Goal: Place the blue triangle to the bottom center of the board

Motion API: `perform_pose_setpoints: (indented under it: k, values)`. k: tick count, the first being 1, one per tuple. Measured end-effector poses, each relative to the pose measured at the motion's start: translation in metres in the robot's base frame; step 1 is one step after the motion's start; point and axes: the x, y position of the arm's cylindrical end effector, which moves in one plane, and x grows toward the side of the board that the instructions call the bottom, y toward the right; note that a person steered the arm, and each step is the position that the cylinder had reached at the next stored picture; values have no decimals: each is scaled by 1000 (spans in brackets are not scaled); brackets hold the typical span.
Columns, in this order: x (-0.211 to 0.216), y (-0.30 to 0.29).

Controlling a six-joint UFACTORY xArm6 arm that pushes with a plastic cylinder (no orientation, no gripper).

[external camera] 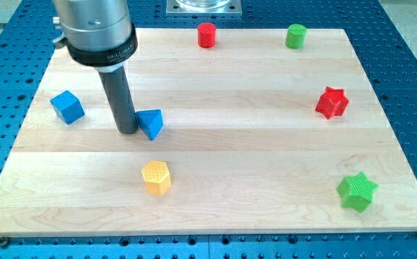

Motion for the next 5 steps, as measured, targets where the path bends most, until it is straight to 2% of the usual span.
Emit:
perform_pose_setpoints:
  k: [3, 4, 5]
  values:
    - [-3, 7]
    - [1, 30]
    - [13, 82]
